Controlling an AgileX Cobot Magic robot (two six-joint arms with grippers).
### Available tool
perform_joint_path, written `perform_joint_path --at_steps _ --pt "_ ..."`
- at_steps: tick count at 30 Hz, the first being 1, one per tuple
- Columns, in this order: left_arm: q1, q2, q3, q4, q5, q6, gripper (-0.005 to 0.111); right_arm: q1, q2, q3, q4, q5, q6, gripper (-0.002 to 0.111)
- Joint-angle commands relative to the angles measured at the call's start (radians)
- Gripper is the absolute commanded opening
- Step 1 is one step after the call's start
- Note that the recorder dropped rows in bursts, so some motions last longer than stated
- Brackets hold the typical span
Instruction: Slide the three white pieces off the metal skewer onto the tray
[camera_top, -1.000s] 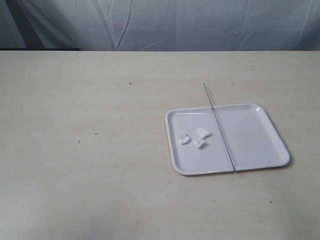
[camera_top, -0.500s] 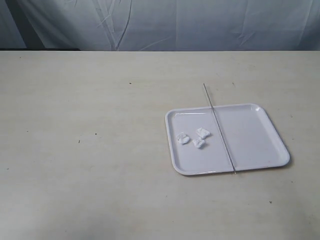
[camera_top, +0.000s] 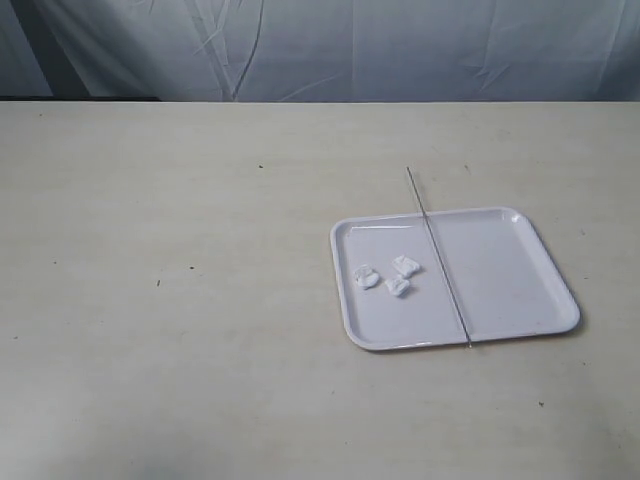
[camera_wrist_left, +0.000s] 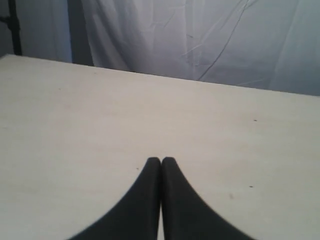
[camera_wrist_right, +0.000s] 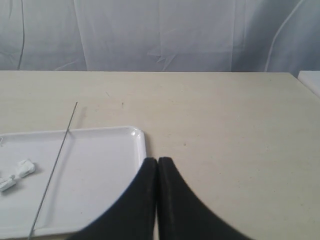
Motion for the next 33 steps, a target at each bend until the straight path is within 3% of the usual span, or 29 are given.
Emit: perform_joint_path --at_steps 1,5,14,20,33 --pt "-0.006 -0.005 0.001 0.194 -0.049 -0.095 0.000 -0.005 -0.005 0.003 -0.001 -0.006 0.005 -0.001" --pt "-0.006 -0.005 0.001 0.306 -0.053 -0.257 0.000 -0.005 -0.005 0.003 -0.001 -0.006 0.005 -0.001" --pt "-0.010 -0.005 0.001 0.317 -0.051 -0.252 0.000 -0.005 -0.005 0.003 -0.001 -0.002 0.000 -0.001" --pt "-0.079 -0.005 0.001 0.315 -0.048 -0.252 0.000 -0.005 -0.005 0.003 -0.001 -0.002 0.000 -0.001" --pt "-0.080 -0.005 0.001 0.321 -0.048 -0.252 0.000 -0.005 -0.005 0.003 -0.001 -0.002 0.000 -0.001"
